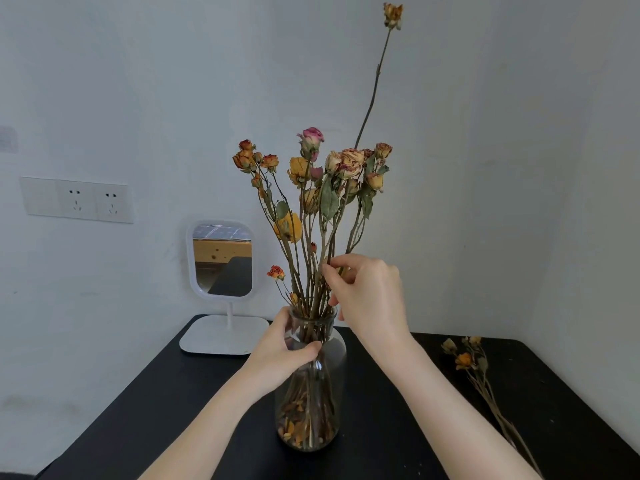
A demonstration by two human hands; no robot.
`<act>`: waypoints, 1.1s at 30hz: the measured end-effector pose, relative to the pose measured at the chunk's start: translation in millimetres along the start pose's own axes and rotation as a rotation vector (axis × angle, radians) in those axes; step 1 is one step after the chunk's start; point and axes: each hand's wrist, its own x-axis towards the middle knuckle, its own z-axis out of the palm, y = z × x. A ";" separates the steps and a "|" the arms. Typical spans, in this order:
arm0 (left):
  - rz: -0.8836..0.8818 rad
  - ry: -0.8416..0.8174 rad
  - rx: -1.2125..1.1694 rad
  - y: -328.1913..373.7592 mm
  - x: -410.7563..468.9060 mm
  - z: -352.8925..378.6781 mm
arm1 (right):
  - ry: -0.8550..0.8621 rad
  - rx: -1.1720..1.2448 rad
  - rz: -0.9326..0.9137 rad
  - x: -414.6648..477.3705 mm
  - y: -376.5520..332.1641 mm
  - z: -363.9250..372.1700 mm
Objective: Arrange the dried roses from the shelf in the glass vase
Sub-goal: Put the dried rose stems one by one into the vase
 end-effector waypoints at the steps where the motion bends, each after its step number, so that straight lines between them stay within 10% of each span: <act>1: 0.000 0.000 0.000 -0.2 0.1 -0.1 | -0.010 0.013 0.011 1.1 0.5 0.3; 12: 0.003 -0.016 -0.018 0.6 -0.3 -0.5 | -0.285 -0.041 0.153 -6.2 19.4 10.7; 33: -0.005 -0.031 0.019 4.3 -2.1 -2.3 | -0.223 0.098 0.111 -7.2 15.0 1.4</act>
